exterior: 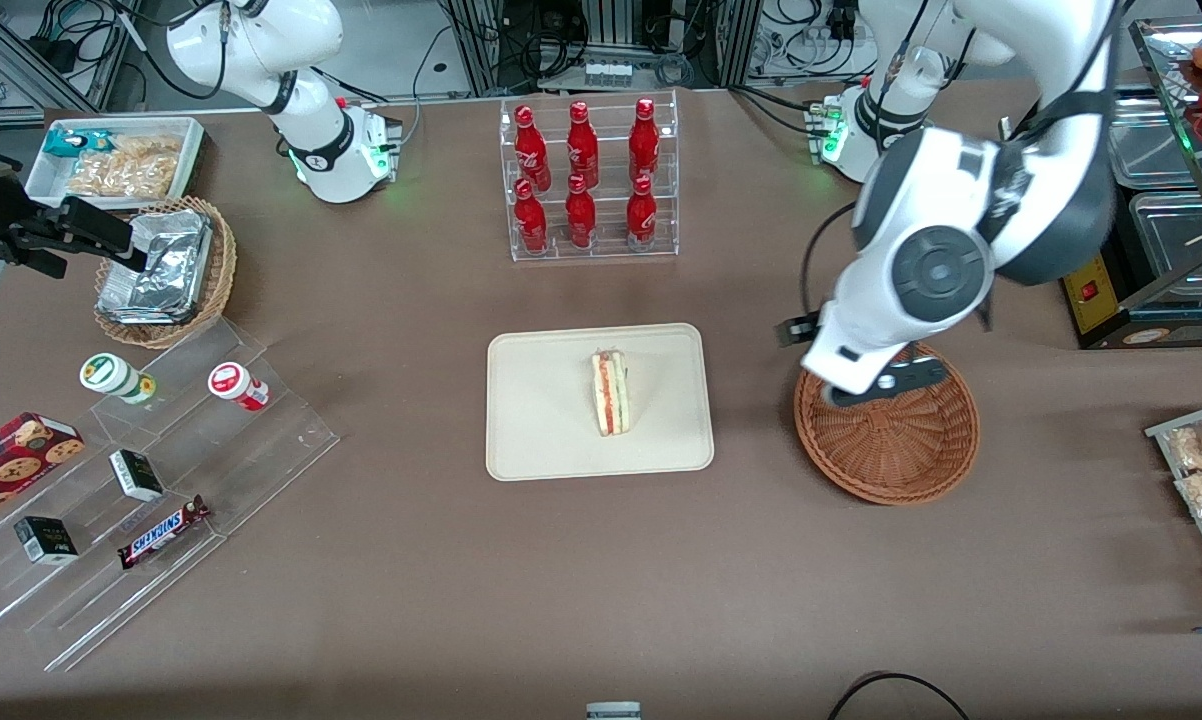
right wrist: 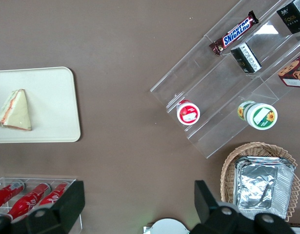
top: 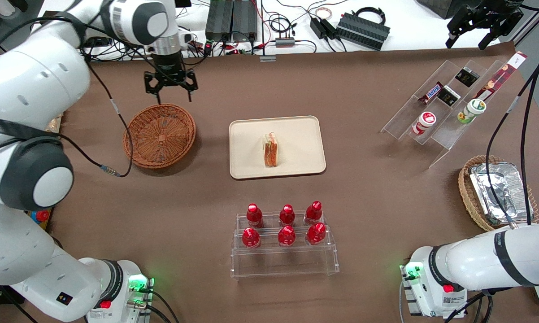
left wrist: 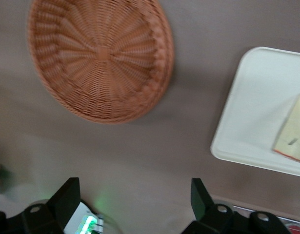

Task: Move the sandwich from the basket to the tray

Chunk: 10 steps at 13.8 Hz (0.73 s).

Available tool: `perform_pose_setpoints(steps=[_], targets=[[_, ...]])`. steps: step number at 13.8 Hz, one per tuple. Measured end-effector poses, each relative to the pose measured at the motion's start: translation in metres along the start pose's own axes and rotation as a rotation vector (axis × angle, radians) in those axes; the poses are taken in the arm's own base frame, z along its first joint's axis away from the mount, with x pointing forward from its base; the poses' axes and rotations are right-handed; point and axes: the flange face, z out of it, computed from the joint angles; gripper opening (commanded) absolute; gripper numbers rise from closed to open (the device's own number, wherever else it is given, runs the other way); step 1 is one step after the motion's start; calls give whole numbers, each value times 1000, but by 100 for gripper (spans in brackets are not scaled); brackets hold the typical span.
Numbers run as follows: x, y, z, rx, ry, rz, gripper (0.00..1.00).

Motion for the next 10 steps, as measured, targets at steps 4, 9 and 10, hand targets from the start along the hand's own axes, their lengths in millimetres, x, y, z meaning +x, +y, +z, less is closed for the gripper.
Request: perform_pose_setpoints(steps=[4,9,10], targets=[[-12,-61,-30,-28,3,58,100],[-29,-124,-61,-18,-3,169,100],[-29,-140,-65,-23,-9,191,100]])
